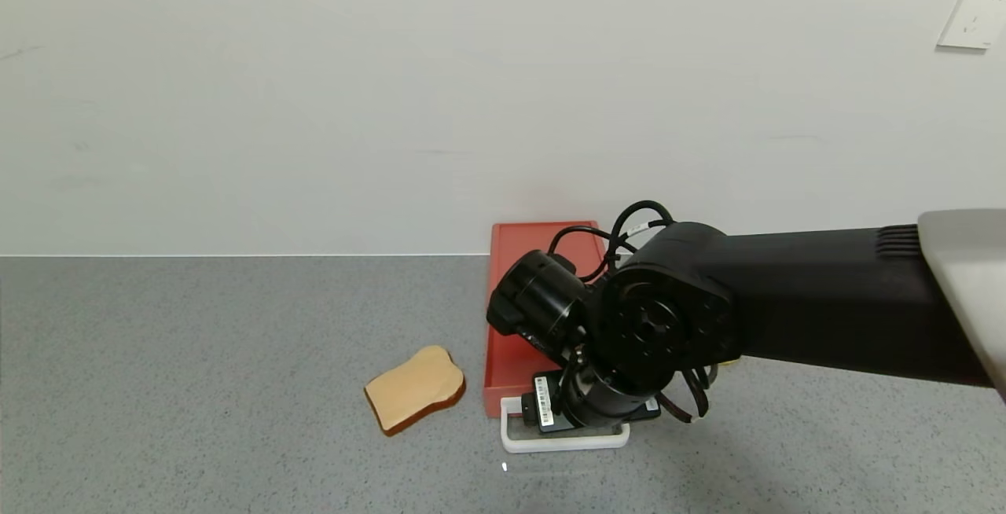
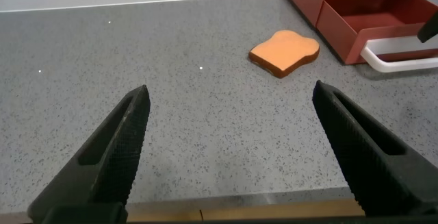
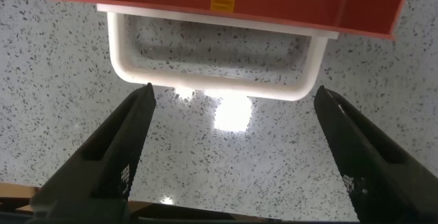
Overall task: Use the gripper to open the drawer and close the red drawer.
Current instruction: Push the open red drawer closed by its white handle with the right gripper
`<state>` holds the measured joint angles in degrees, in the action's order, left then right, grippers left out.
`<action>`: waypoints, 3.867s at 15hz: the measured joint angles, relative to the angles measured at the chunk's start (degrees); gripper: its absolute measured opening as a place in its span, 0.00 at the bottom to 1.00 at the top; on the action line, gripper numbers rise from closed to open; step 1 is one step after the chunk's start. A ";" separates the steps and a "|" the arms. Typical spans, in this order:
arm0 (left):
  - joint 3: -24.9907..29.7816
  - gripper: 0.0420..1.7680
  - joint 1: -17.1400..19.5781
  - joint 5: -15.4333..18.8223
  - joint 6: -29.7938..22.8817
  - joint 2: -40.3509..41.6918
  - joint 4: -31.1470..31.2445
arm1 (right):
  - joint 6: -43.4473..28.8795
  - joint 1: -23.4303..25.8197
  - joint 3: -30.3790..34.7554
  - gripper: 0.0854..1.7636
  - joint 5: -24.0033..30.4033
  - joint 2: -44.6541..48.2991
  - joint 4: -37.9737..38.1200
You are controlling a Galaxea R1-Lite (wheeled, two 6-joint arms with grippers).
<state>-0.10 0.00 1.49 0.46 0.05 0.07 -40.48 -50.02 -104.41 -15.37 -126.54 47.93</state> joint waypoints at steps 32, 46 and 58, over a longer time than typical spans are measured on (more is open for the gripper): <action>0.02 0.97 0.00 -0.11 -0.13 0.00 -0.05 | 5.02 4.16 -8.70 0.97 -1.79 -8.89 -7.64; 0.05 0.97 0.00 -0.09 -0.22 0.00 -0.07 | 11.28 7.44 -9.20 0.97 -3.72 -11.41 -20.04; 0.02 0.97 0.00 -0.17 -0.51 0.00 -0.07 | 15.21 9.23 -9.34 0.97 -3.78 -13.20 -27.25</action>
<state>-0.07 0.00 1.32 -0.05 0.05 0.00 -25.27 -40.79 -113.75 -19.15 -139.74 20.69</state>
